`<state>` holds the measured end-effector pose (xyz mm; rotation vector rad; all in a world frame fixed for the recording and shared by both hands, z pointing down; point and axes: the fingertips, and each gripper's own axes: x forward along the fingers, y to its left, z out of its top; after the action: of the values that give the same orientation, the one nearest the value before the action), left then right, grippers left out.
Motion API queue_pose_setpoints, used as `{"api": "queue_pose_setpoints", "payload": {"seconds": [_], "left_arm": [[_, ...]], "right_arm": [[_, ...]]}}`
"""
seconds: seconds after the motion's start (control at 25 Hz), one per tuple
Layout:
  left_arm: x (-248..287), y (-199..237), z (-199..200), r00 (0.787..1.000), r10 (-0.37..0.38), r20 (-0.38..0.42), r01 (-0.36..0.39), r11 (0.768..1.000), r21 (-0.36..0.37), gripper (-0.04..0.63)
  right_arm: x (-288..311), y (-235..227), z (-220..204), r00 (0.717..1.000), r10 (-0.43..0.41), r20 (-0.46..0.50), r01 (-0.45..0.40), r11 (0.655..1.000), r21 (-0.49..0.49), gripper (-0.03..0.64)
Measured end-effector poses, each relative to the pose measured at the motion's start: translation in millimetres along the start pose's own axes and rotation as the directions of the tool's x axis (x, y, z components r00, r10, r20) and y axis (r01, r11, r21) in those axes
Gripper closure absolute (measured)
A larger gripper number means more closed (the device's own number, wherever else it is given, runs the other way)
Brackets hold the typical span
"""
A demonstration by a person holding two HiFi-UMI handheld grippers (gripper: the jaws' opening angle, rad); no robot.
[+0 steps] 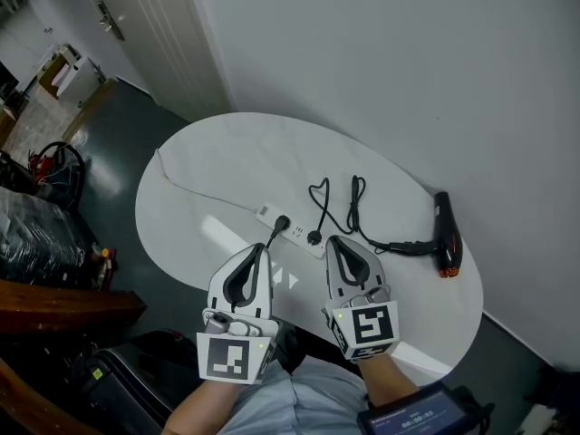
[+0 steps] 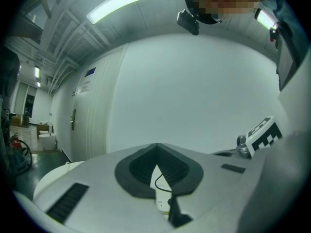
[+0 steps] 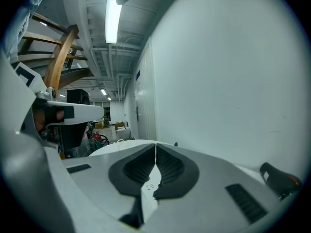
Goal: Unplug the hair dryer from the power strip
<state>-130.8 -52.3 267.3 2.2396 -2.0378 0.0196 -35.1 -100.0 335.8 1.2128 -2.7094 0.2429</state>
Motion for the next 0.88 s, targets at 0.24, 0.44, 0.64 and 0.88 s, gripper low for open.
{"api": "queue_pose_setpoints", "payload": {"seconds": [0.24,0.44,0.64,0.88], "left_arm": [[22,17,-18,1.0,-0.013,-0.025,0.014,0.998,0.056,0.598],[38,20,-39,0.998,-0.022,-0.061,0.025,0.998,0.051,0.598],[49,20,-66,0.992,-0.016,-0.122,0.019,1.0,0.024,0.598],[50,33,-83,0.987,0.002,-0.16,0.003,1.0,0.031,0.598]], "right_arm": [[21,-2,-22,0.999,0.013,-0.041,-0.013,1.0,0.001,0.614],[30,-4,-50,0.996,0.018,-0.092,-0.016,1.0,0.023,0.614],[38,-7,-82,0.989,0.035,-0.144,-0.028,0.998,0.052,0.614],[48,-6,-88,0.995,0.042,-0.087,-0.035,0.997,0.074,0.612]]}}
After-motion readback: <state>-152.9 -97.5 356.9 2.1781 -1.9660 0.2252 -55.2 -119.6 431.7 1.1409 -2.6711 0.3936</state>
